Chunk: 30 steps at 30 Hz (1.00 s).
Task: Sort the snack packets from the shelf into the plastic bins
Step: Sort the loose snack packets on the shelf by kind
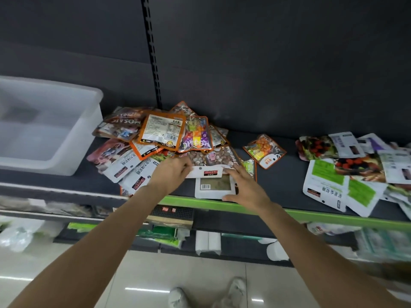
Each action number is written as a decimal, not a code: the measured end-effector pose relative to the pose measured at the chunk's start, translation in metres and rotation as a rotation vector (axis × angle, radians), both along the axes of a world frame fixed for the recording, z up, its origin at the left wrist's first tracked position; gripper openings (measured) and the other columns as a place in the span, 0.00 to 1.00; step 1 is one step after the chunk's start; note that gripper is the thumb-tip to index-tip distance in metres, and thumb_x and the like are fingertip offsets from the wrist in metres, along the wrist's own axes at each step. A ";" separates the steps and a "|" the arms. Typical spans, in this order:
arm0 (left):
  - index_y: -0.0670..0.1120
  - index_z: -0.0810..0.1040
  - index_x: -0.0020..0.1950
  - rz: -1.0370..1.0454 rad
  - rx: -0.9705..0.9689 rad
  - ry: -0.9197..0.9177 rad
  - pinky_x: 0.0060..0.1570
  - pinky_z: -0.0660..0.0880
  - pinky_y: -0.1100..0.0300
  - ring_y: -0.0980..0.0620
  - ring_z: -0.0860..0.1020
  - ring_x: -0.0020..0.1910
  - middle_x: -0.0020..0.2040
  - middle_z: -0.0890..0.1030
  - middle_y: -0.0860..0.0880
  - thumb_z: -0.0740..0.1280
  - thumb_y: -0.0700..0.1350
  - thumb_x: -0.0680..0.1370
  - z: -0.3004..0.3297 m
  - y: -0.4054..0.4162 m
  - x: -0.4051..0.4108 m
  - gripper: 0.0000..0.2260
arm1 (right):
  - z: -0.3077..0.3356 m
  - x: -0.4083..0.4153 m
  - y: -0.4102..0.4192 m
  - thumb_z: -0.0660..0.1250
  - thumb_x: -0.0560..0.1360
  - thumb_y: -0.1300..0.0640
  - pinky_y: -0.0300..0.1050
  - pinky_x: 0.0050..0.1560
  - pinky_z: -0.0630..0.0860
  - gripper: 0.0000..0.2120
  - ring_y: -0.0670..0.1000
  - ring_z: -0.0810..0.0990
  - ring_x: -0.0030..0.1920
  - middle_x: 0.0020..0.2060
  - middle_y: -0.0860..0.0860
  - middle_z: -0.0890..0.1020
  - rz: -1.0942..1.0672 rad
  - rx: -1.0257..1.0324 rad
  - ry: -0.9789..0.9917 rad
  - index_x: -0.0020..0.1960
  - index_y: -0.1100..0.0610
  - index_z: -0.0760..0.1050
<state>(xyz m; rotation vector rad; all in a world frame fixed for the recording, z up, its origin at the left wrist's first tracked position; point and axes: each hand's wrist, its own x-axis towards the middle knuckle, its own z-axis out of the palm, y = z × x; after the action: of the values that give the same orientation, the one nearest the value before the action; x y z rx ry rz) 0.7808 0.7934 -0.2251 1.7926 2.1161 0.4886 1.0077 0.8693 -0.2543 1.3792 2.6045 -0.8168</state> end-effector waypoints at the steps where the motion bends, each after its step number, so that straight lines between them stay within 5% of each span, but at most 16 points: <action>1: 0.44 0.77 0.55 0.006 0.000 0.003 0.36 0.70 0.59 0.49 0.75 0.35 0.43 0.82 0.44 0.60 0.47 0.81 -0.001 0.000 0.000 0.09 | 0.000 -0.001 -0.001 0.74 0.70 0.48 0.53 0.69 0.66 0.41 0.51 0.53 0.76 0.77 0.48 0.48 0.005 0.005 -0.015 0.75 0.47 0.54; 6: 0.44 0.78 0.52 0.044 0.044 -0.079 0.37 0.73 0.57 0.48 0.75 0.34 0.41 0.82 0.44 0.63 0.47 0.80 -0.007 0.000 -0.003 0.08 | 0.004 -0.004 -0.002 0.72 0.71 0.49 0.51 0.69 0.65 0.40 0.52 0.55 0.76 0.77 0.49 0.50 0.038 0.056 -0.087 0.76 0.48 0.54; 12: 0.45 0.78 0.50 0.030 0.046 -0.171 0.44 0.75 0.56 0.46 0.80 0.44 0.45 0.83 0.45 0.63 0.45 0.80 -0.008 -0.004 -0.001 0.06 | 0.008 0.001 -0.005 0.66 0.76 0.51 0.48 0.65 0.68 0.18 0.52 0.69 0.69 0.74 0.48 0.63 0.074 0.185 -0.014 0.66 0.52 0.73; 18: 0.44 0.78 0.51 0.056 0.025 -0.179 0.43 0.72 0.58 0.45 0.79 0.46 0.47 0.83 0.44 0.62 0.45 0.80 -0.002 -0.005 0.002 0.07 | 0.005 -0.003 -0.003 0.71 0.72 0.46 0.54 0.64 0.70 0.25 0.61 0.71 0.64 0.73 0.49 0.61 0.116 0.218 -0.174 0.65 0.51 0.69; 27: 0.45 0.77 0.47 0.110 0.017 -0.232 0.43 0.69 0.59 0.46 0.78 0.48 0.47 0.81 0.48 0.63 0.45 0.80 -0.002 -0.004 0.005 0.06 | -0.008 0.001 0.003 0.66 0.77 0.52 0.52 0.66 0.68 0.16 0.60 0.72 0.63 0.72 0.48 0.65 0.111 0.294 -0.105 0.63 0.55 0.73; 30: 0.45 0.78 0.47 0.113 0.013 -0.240 0.42 0.70 0.59 0.47 0.77 0.47 0.43 0.78 0.51 0.63 0.45 0.80 -0.004 -0.006 0.006 0.06 | -0.012 0.005 0.003 0.62 0.79 0.56 0.53 0.65 0.69 0.10 0.59 0.77 0.60 0.71 0.51 0.69 0.155 0.378 -0.054 0.55 0.60 0.77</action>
<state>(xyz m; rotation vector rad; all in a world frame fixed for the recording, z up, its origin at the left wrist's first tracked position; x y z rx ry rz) 0.7864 0.7873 -0.2295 1.5405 2.0570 0.7092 1.0127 0.8727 -0.2665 1.2270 2.8799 -0.2713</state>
